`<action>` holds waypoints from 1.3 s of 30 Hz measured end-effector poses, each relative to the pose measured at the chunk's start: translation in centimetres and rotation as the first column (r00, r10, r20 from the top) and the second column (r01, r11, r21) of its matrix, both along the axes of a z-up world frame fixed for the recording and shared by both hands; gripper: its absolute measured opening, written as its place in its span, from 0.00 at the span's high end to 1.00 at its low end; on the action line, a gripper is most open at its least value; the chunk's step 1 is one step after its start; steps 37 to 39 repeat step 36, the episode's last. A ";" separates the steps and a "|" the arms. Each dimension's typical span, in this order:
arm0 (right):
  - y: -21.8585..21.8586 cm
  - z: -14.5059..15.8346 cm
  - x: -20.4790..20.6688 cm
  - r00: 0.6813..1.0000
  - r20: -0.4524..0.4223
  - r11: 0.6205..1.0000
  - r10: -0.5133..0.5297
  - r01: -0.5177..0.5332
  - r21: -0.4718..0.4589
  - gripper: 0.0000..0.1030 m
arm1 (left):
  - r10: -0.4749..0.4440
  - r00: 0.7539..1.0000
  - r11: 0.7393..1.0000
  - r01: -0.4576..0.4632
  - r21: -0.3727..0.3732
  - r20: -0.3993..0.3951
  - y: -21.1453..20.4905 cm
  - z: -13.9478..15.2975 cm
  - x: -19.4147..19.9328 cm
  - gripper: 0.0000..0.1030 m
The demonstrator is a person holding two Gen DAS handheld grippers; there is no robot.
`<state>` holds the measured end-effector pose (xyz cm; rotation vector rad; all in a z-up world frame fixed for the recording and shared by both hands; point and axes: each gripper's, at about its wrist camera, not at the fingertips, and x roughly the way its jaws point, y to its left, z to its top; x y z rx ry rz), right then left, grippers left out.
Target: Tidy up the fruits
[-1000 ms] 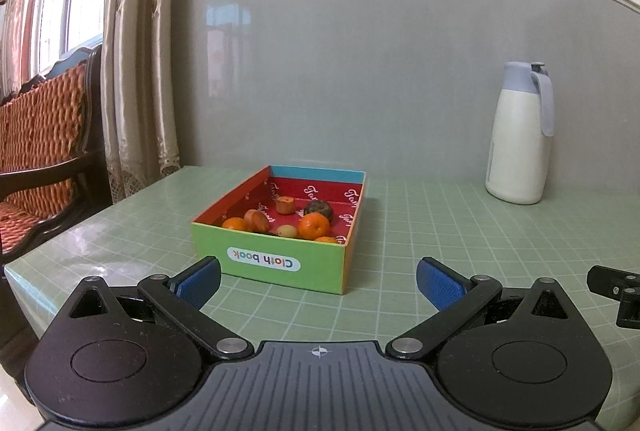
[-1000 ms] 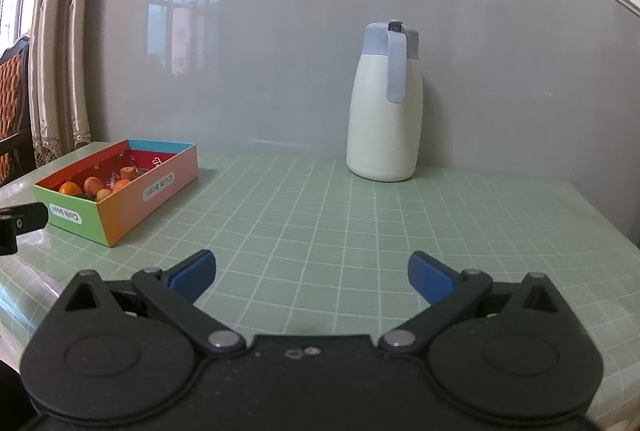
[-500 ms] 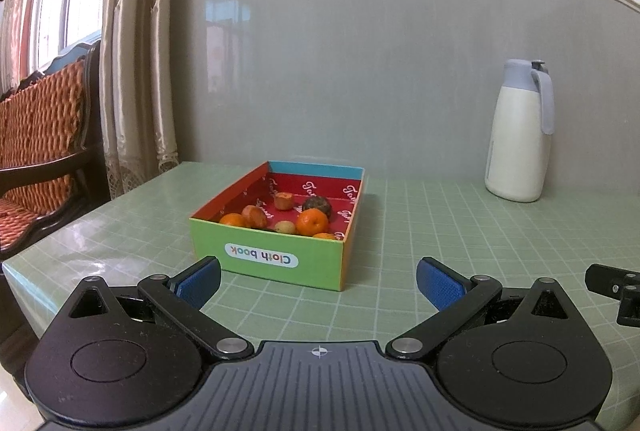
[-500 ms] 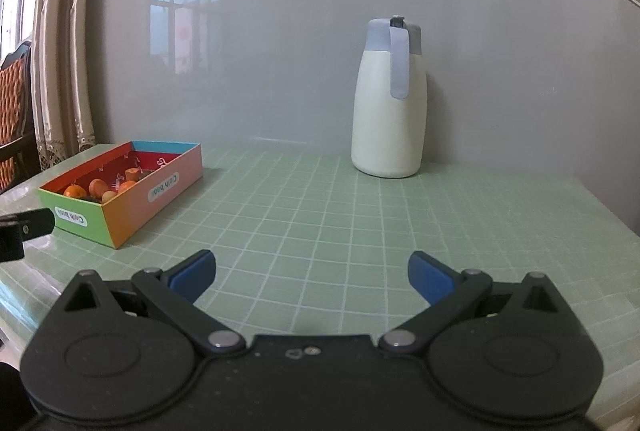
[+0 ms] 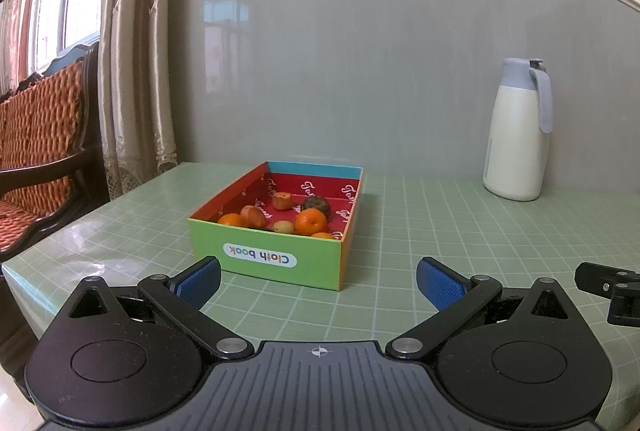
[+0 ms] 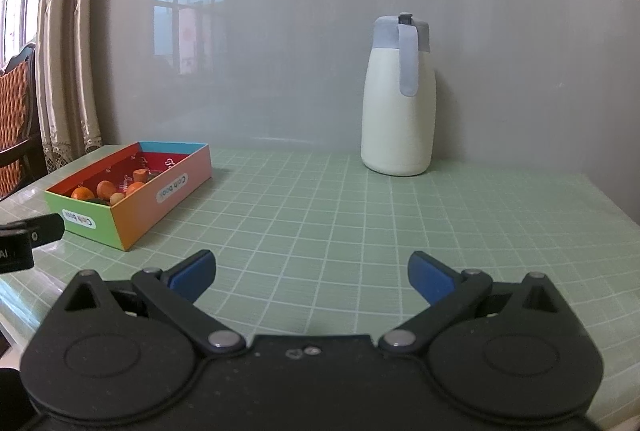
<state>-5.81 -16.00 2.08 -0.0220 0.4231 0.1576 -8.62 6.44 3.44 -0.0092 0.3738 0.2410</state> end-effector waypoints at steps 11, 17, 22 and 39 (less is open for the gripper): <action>0.1 0.0 -0.1 1.000 0.000 1.000 0.002 -0.002 -0.001 0.00 | -0.001 1.000 1.000 0.001 0.001 -0.001 -0.1 0.0 0.0 0.00; 0.2 0.0 -0.1 1.000 -0.001 1.000 0.007 -0.007 -0.003 0.00 | -0.001 1.000 1.000 0.001 0.003 -0.003 -0.1 0.0 0.0 0.00; 0.3 0.0 -0.2 1.000 0.000 1.000 0.008 -0.008 -0.003 0.00 | 0.000 1.000 1.000 0.000 0.005 -0.002 -0.1 0.0 0.1 0.00; 0.3 0.0 -0.2 1.000 0.000 1.000 0.009 -0.009 0.000 0.00 | -0.003 1.000 1.000 0.003 0.017 0.016 -0.2 0.1 -0.1 0.00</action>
